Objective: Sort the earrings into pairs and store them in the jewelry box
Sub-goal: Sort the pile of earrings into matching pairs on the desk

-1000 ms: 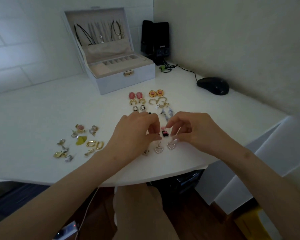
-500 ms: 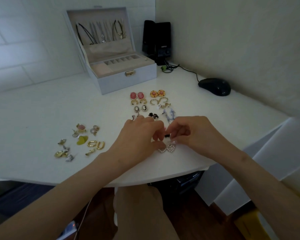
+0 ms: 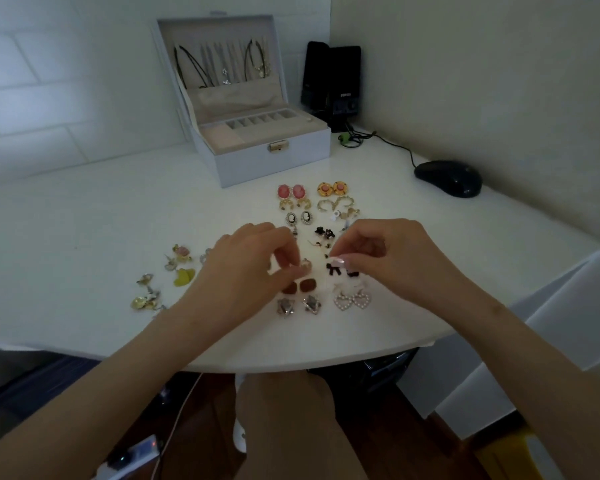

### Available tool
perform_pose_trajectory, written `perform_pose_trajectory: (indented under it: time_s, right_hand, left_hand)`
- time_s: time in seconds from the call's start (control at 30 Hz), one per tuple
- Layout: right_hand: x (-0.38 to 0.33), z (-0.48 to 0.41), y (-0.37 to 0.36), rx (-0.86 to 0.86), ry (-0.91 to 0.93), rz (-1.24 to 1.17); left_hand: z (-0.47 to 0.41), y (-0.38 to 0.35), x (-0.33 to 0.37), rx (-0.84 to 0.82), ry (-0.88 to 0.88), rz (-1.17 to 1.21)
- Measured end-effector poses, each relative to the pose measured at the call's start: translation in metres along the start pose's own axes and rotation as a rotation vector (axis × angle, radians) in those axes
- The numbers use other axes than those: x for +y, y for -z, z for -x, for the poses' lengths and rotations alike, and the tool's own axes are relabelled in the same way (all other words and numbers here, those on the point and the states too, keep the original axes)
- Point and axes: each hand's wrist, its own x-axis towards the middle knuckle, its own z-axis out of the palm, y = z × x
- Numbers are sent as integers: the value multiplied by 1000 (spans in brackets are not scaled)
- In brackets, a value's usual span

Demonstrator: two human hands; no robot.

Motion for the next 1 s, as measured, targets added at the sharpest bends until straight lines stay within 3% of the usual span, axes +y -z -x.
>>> perform_pose_trajectory:
  time_s: [0.4, 0.73, 1.0]
  right_hand:
    - [-35, -50, -48, -154, 94, 18]
    - [-65, -100, -98, -381, 218, 362]
    - [-68, -123, -123, -344, 204, 364]
  left_hand:
    - [26, 43, -88, 112, 261, 6]
    - [40, 53, -138, -15, 382, -93]
    - [16, 45, -133, -12, 404, 33]
